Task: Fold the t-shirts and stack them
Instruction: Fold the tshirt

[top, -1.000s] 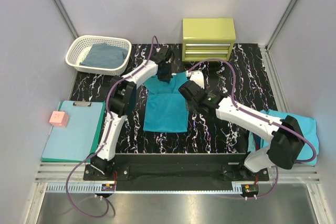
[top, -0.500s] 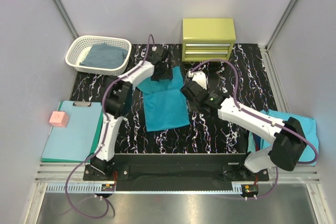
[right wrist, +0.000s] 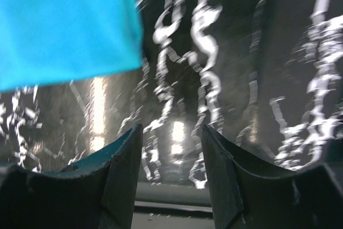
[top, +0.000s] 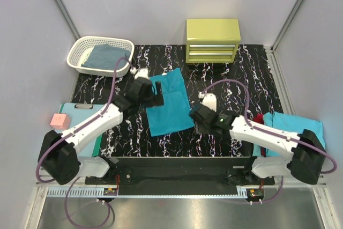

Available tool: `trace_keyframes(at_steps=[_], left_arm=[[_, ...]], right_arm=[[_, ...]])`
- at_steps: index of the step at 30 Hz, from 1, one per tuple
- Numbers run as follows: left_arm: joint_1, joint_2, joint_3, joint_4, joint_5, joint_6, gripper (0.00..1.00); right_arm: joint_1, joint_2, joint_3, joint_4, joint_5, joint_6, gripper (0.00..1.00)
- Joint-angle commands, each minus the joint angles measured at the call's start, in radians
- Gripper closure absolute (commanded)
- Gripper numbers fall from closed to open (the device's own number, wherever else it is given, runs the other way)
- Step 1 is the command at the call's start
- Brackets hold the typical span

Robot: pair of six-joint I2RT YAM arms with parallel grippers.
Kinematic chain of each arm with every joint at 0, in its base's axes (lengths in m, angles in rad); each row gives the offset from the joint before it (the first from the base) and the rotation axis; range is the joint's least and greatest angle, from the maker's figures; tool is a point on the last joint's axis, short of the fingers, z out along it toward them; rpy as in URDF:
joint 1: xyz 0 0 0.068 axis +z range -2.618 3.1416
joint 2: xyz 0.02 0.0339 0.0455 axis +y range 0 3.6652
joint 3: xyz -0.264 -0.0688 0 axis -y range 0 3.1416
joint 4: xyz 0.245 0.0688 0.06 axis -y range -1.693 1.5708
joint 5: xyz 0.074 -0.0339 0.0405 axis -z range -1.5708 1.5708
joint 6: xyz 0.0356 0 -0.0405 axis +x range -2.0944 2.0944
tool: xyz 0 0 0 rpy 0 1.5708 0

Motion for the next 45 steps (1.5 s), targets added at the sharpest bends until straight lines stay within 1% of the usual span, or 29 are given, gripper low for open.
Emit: trace_keyframes(at_steps=[1, 3, 5, 11, 15, 17, 18, 19, 20, 21, 22, 23, 24, 25, 26, 27, 28, 29, 30, 33, 38, 41, 43, 45], left_arm=[[-0.111, -0.107, -0.189, -0.013, -0.040, -0.123, 0.04], [-0.181, -0.141, -0.255, -0.029, -0.070, -0.157, 0.05], [-0.218, -0.171, -0.298, -0.044, -0.079, -0.209, 0.06], [-0.287, -0.227, -0.323, -0.128, -0.156, -0.283, 0.07], [-0.292, -0.252, -0.327, -0.144, -0.183, -0.305, 0.07], [-0.290, -0.238, -0.312, -0.145, -0.218, -0.300, 0.07], [-0.290, -0.226, -0.300, -0.145, -0.237, -0.292, 0.07], [-0.289, -0.194, -0.288, -0.144, -0.267, -0.270, 0.07], [-0.268, -0.171, -0.251, -0.144, -0.271, -0.256, 0.08], [-0.248, -0.148, -0.232, -0.130, -0.260, -0.240, 0.09], [-0.222, -0.093, -0.217, -0.121, -0.210, -0.208, 0.11], [-0.164, -0.064, -0.180, -0.115, -0.180, -0.199, 0.14], [-0.137, -0.036, -0.165, -0.092, -0.154, -0.187, 0.23], [-0.114, 0.017, -0.150, -0.086, -0.113, -0.165, 0.30], [-0.077, 0.044, -0.111, -0.086, -0.102, -0.159, 0.38], [-0.063, 0.065, -0.091, -0.084, -0.099, -0.153, 0.62], [-0.050, 0.110, -0.073, -0.089, -0.097, -0.145, 0.72], [-0.024, 0.130, -0.035, -0.093, -0.096, -0.142, 0.79], [-0.014, 0.160, -0.016, -0.095, -0.094, -0.130, 0.83], [0.022, 0.240, 0.059, -0.104, -0.093, -0.098, 0.84], [0.062, 0.355, 0.177, -0.127, -0.080, -0.061, 0.85], [0.078, 0.435, 0.231, -0.135, -0.061, -0.048, 0.85], [0.085, 0.463, 0.265, -0.141, -0.048, -0.044, 0.86], [0.089, 0.496, 0.285, -0.145, -0.035, -0.041, 0.87]], right_arm=[[0.106, 0.106, 0.014, 0.037, -0.007, 0.100, 0.44], [0.132, 0.166, 0.023, 0.053, -0.010, 0.122, 0.44], [0.135, 0.188, 0.023, 0.081, -0.019, 0.127, 0.43], [0.134, 0.266, 0.072, 0.106, 0.030, 0.110, 0.42], [0.099, 0.301, 0.101, 0.110, 0.049, 0.096, 0.41], [0.048, 0.288, 0.101, 0.118, 0.049, 0.079, 0.41], [0.025, 0.285, 0.097, 0.153, 0.034, 0.062, 0.41], [-0.030, 0.284, 0.098, 0.170, 0.015, 0.042, 0.42], [-0.053, 0.289, 0.104, 0.181, -0.017, 0.001, 0.43], [-0.079, 0.318, 0.133, 0.196, -0.031, -0.024, 0.43], [-0.098, 0.343, 0.155, 0.198, -0.042, -0.045, 0.44], [-0.127, 0.364, 0.176, 0.196, -0.054, -0.086, 0.46], [-0.136, 0.402, 0.220, 0.196, -0.060, -0.105, 0.48], [-0.142, 0.418, 0.239, 0.196, -0.063, -0.120, 0.50], [-0.158, 0.433, 0.259, 0.195, -0.062, -0.142, 0.54], [-0.165, 0.461, 0.293, 0.196, -0.066, -0.151, 0.57], [-0.178, 0.476, 0.308, 0.196, -0.072, -0.156, 0.60], [-0.188, 0.493, 0.327, 0.196, -0.085, -0.168, 0.63], [-0.208, 0.530, 0.357, 0.195, -0.088, -0.173, 0.68], [-0.233, 0.591, 0.422, 0.195, -0.105, -0.189, 0.74], [-0.241, 0.665, 0.501, 0.193, -0.112, -0.212, 0.80], [-0.256, 0.697, 0.526, 0.193, -0.132, -0.217, 0.85], [-0.259, 0.709, 0.534, 0.193, -0.149, -0.214, 0.91], [-0.261, 0.717, 0.540, 0.193, -0.160, -0.212, 0.94]])
